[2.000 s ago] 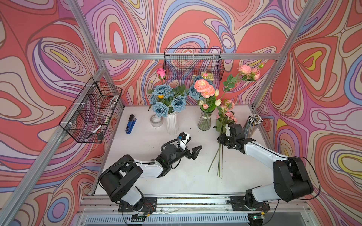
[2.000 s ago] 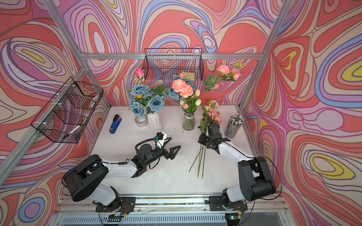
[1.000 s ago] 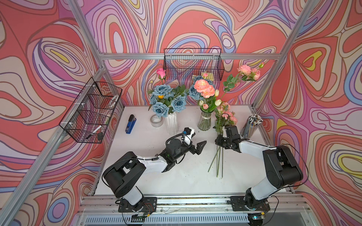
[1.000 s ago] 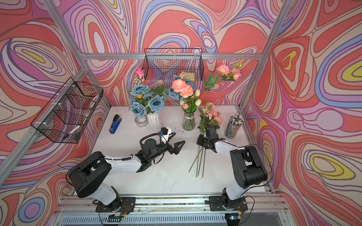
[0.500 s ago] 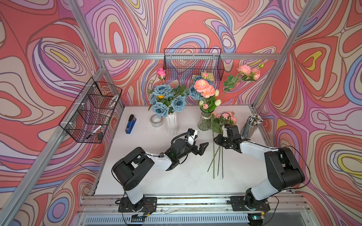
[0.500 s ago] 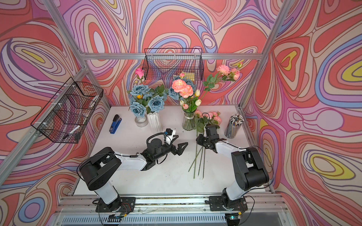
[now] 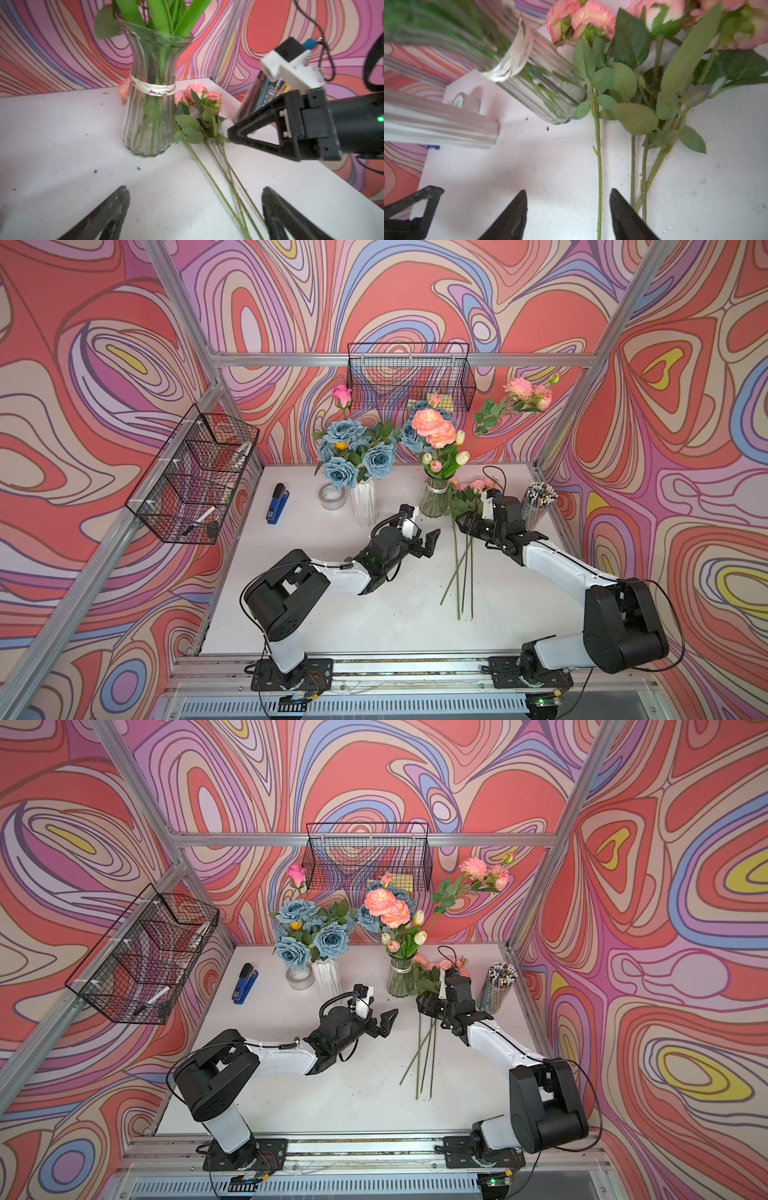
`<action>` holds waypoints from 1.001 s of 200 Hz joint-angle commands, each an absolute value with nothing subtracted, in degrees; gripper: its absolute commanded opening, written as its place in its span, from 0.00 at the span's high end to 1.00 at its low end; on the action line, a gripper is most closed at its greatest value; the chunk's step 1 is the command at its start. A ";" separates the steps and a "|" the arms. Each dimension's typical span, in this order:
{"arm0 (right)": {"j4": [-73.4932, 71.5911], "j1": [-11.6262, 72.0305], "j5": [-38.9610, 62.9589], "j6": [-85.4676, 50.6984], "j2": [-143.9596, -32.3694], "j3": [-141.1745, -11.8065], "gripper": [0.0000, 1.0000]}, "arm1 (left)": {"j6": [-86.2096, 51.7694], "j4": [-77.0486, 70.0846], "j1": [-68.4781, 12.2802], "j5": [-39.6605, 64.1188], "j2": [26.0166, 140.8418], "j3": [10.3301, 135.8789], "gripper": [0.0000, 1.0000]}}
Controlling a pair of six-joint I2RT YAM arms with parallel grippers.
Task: Pick out pink flowers from the vase
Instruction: Place the flower at the center of the board, then pick up the flower from the vase.
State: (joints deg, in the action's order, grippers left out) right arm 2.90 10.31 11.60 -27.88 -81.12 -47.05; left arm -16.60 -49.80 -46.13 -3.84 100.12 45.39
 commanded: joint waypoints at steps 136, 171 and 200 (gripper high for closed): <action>-64.30 -1.71 42.45 -51.88 -108.20 -53.00 0.14 | -16.30 -55.11 -33.64 -8.04 87.47 24.74 0.00; -72.42 -1.93 44.29 -53.70 -112.17 -56.26 0.23 | -19.72 -65.03 -31.25 -4.83 87.68 19.76 0.00; -83.91 -2.89 44.94 -60.22 -117.35 -58.74 0.37 | -21.69 -71.70 -30.77 -2.73 88.63 16.92 0.00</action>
